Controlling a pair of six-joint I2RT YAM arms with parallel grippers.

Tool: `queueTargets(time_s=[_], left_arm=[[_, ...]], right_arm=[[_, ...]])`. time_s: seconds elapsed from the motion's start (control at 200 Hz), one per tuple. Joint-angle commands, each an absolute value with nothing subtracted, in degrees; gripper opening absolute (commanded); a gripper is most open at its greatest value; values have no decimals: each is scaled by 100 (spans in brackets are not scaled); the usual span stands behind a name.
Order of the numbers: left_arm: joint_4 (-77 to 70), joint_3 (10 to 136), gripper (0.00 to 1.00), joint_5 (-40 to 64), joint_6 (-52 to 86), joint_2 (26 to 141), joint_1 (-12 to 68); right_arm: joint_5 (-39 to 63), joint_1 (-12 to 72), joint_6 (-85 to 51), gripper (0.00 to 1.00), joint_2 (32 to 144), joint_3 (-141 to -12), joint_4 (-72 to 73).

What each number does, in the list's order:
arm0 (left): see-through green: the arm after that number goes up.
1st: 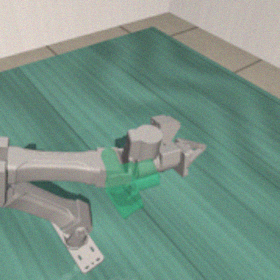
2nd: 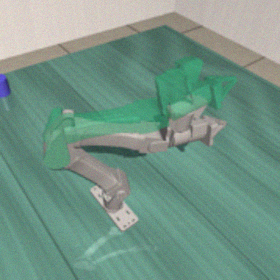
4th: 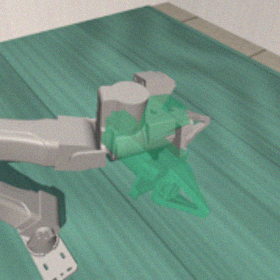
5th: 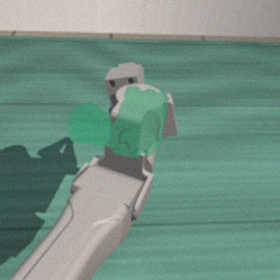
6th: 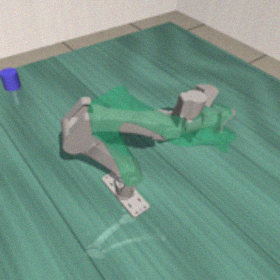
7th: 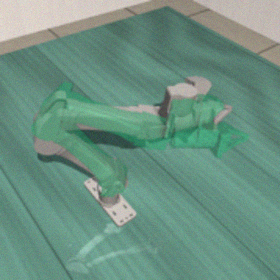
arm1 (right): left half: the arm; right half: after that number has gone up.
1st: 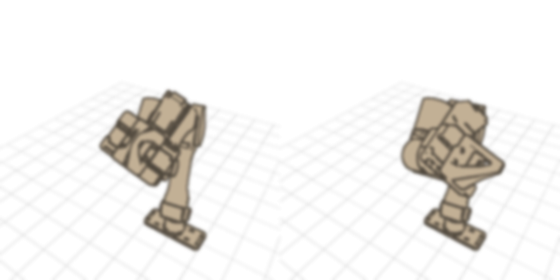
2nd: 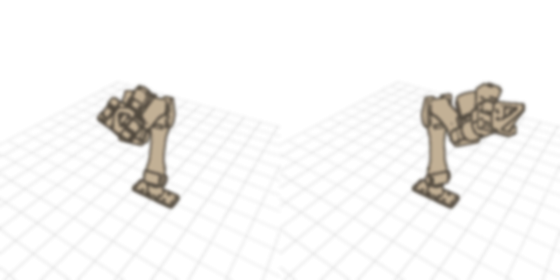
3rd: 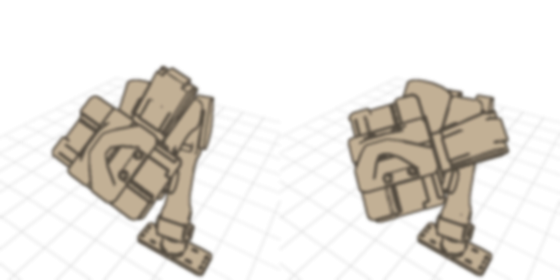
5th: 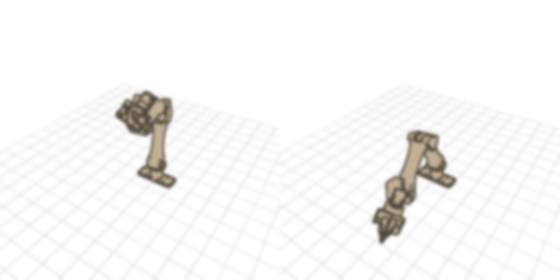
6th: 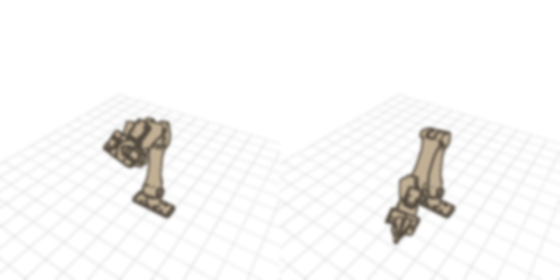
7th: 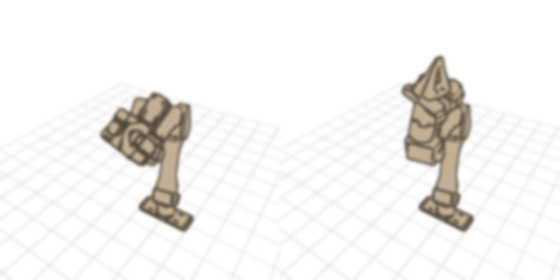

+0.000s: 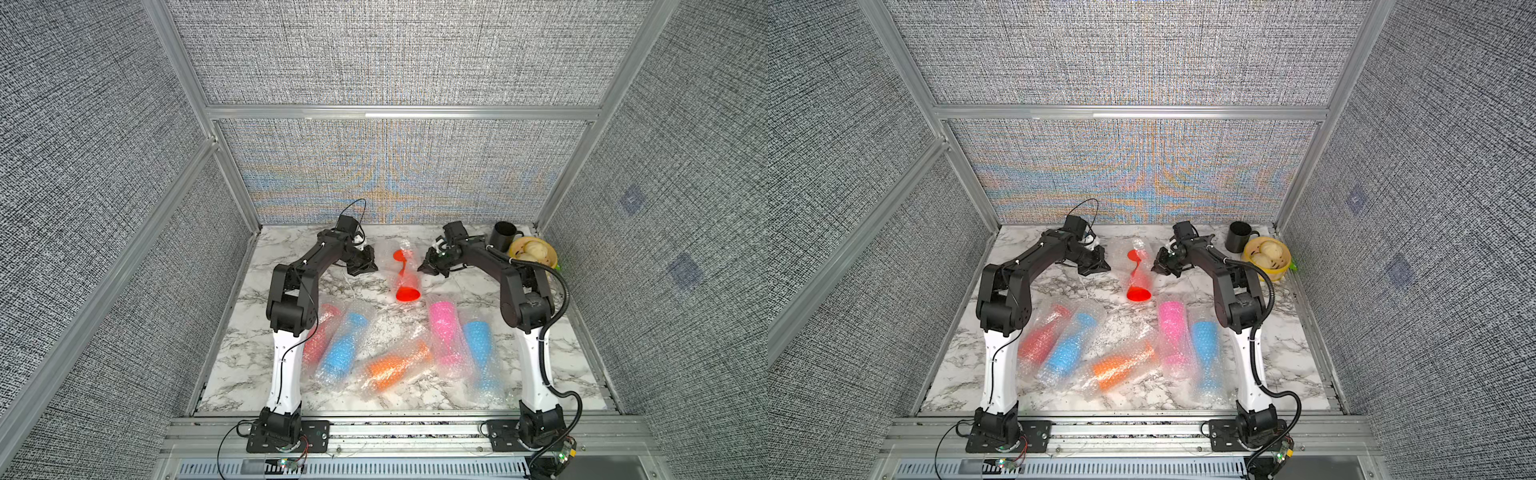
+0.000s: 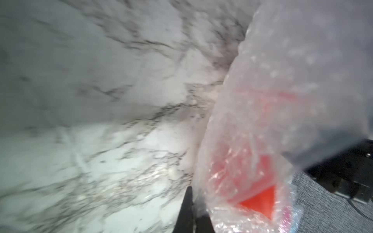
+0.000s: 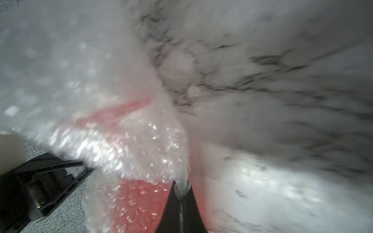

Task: Unpack wine glasses from bubble wrap
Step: Unwrap the bubble wrap at the center of the board.

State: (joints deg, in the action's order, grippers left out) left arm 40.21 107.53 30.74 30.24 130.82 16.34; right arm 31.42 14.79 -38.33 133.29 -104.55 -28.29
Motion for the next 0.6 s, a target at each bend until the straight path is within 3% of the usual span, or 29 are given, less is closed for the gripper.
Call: queueTargets(time_s=[0.0, 0.21, 0.275, 0.355, 0.535, 0.595], left_arm=[[4157, 10708, 0, 2677, 2971, 13030, 1574], [4019, 10670, 0, 2945, 3053, 13021, 1556], [3982, 10695, 0, 2997, 3102, 12985, 1571], [4026, 10777, 0, 2971, 3103, 12975, 1574], [4227, 10961, 0, 2909, 3025, 13045, 1578], [4245, 10972, 12, 2910, 3021, 13073, 1576]], right_arm=[[2871, 1393, -3718, 0, 13349, -10370, -2908], [2993, 1424, -3595, 0, 13273, -10377, -2834], [2938, 1434, -3551, 19, 13214, -10456, -2951], [2690, 1407, -3518, 36, 13049, -10459, -3097], [1676, 1401, -3172, 63, 12535, -10708, -3696], [1434, 1466, -2963, 67, 12416, -10894, -3910]])
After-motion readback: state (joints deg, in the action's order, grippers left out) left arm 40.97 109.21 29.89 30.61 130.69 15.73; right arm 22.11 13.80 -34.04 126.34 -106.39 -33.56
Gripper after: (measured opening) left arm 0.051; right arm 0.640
